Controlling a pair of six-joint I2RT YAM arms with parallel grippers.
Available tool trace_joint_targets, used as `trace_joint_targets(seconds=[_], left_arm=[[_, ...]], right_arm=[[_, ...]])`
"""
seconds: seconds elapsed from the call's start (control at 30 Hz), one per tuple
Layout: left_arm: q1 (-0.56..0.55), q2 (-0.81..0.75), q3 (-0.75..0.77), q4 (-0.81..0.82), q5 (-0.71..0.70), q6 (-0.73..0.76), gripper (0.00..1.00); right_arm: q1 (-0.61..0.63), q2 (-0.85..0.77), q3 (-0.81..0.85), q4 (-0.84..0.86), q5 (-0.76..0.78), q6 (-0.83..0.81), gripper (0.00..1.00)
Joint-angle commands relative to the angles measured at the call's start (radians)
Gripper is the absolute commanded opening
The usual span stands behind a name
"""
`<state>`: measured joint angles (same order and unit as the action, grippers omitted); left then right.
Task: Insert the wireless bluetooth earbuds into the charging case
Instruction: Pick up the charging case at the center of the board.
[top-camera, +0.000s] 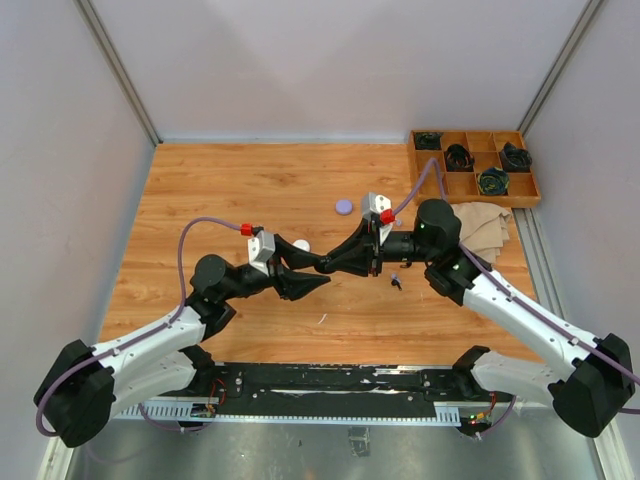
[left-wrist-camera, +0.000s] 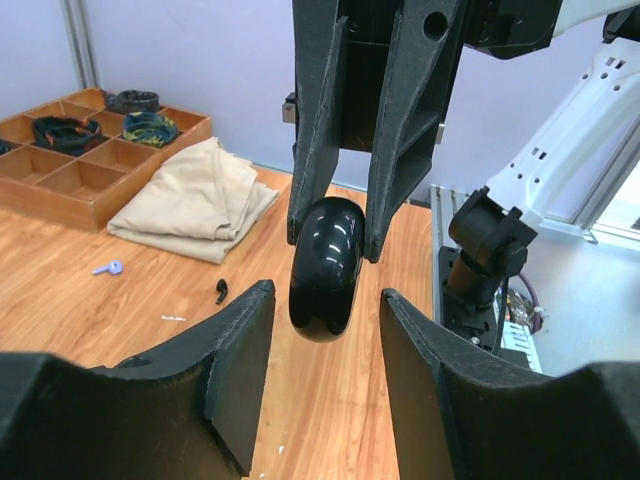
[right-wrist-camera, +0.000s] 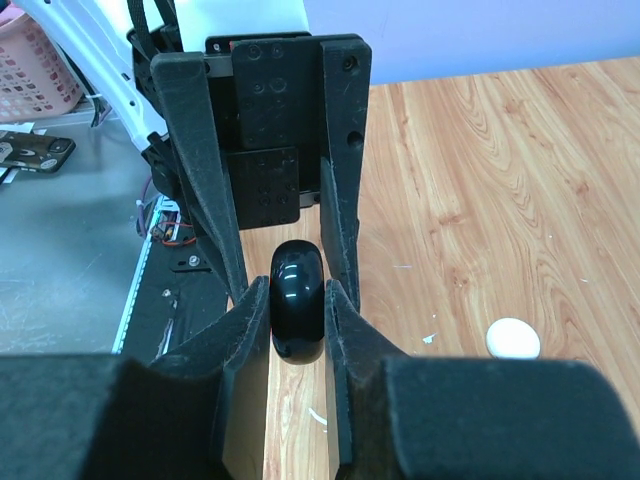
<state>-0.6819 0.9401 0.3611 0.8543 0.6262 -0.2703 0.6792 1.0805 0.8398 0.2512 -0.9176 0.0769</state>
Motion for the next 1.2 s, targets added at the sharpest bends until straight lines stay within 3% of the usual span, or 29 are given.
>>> trace_joint_targets(seconds=[0.0, 0.3, 0.87, 1.17], left_arm=[[0.007, 0.019, -0.018, 0.125, -0.002, -0.048, 0.51], [0.007, 0.049, -0.042, 0.205, -0.016, -0.103, 0.41], [0.007, 0.095, -0.054, 0.336, 0.001, -0.169, 0.40], [0.007, 0.100, -0.055, 0.345, 0.007, -0.173, 0.33]], right_arm=[[0.019, -0.027, -0.015, 0.090, 0.013, 0.036, 0.02], [0.021, -0.048, -0.025, 0.102, 0.022, 0.041, 0.03], [0.032, -0.029, -0.023, 0.104, 0.008, 0.044, 0.03], [0.041, -0.024, -0.028, 0.107, 0.015, 0.039, 0.03]])
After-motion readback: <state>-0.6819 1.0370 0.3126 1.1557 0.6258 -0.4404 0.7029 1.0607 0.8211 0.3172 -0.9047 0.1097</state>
